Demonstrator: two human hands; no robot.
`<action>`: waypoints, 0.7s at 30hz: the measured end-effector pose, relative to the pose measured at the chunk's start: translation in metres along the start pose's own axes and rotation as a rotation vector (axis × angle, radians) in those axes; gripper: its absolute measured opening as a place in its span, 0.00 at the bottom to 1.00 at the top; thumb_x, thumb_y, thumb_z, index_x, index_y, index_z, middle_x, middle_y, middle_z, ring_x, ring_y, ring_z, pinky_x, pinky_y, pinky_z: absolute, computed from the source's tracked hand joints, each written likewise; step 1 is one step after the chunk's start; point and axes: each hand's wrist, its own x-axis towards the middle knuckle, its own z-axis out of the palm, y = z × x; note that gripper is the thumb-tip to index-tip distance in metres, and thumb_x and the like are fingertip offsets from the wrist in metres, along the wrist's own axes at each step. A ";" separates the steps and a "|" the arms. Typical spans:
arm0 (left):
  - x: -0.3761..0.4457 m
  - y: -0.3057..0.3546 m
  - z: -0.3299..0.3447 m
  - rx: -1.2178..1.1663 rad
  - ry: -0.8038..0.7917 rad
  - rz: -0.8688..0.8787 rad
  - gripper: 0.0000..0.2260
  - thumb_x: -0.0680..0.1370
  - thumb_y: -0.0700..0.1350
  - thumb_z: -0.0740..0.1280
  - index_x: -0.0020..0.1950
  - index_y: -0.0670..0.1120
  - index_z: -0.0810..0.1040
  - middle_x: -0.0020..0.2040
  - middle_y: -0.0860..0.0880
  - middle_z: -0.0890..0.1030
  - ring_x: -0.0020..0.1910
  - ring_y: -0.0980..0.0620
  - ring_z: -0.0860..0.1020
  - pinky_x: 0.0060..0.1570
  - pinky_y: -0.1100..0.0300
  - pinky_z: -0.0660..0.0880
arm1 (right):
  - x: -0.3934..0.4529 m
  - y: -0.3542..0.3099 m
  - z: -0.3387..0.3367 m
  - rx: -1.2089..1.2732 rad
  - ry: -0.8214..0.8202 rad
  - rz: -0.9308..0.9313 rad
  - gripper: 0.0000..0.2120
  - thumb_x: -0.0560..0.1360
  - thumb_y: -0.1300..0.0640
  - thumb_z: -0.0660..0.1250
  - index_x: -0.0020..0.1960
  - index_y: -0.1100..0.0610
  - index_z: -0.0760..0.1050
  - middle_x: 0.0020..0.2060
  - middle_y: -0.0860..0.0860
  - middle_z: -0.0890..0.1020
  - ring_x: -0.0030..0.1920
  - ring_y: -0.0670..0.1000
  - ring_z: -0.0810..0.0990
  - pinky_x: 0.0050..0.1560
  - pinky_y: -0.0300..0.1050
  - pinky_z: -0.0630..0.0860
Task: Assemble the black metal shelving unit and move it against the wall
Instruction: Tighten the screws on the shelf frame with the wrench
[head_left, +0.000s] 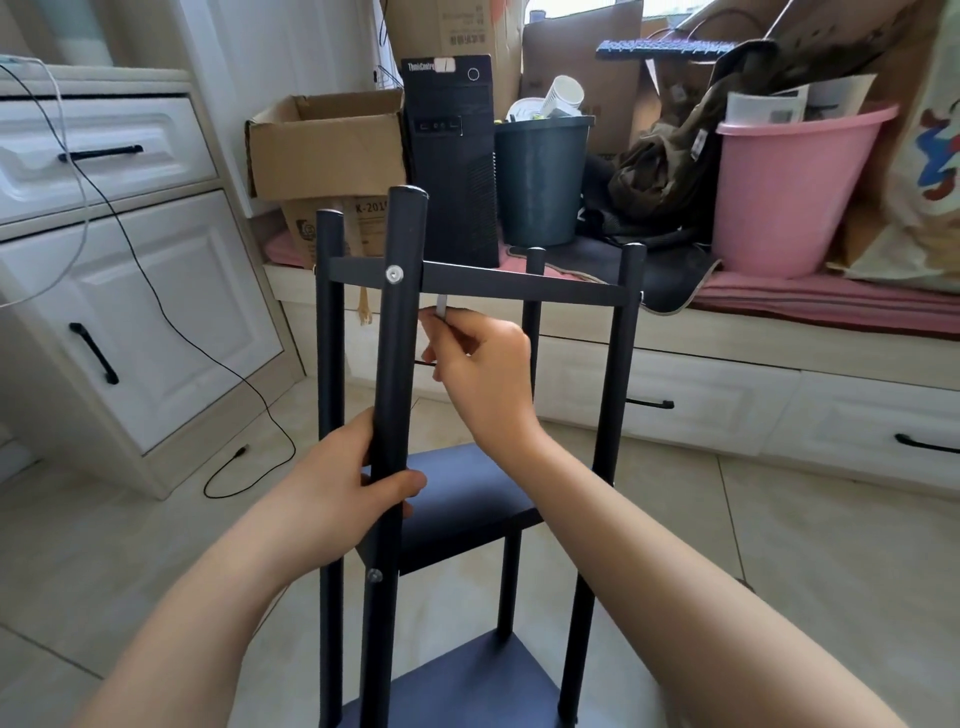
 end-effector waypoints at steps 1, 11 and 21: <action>-0.001 0.000 0.000 -0.002 0.006 -0.004 0.09 0.77 0.44 0.72 0.48 0.46 0.71 0.45 0.45 0.82 0.38 0.56 0.85 0.35 0.60 0.77 | 0.000 -0.001 -0.004 -0.014 -0.024 0.008 0.09 0.79 0.61 0.67 0.43 0.62 0.84 0.28 0.40 0.78 0.28 0.39 0.77 0.38 0.36 0.73; -0.006 0.003 -0.001 -0.026 -0.010 -0.011 0.09 0.77 0.44 0.72 0.50 0.48 0.72 0.45 0.45 0.82 0.38 0.55 0.86 0.39 0.57 0.80 | 0.007 -0.018 -0.037 -0.195 -0.222 0.064 0.08 0.78 0.60 0.69 0.45 0.61 0.85 0.28 0.47 0.80 0.25 0.39 0.76 0.33 0.31 0.72; -0.006 0.002 -0.002 -0.048 -0.017 -0.004 0.09 0.77 0.43 0.72 0.49 0.49 0.72 0.45 0.46 0.82 0.39 0.54 0.86 0.38 0.55 0.82 | 0.015 -0.034 -0.043 -0.265 -0.267 0.051 0.09 0.78 0.60 0.68 0.44 0.62 0.85 0.29 0.50 0.81 0.23 0.36 0.75 0.31 0.34 0.73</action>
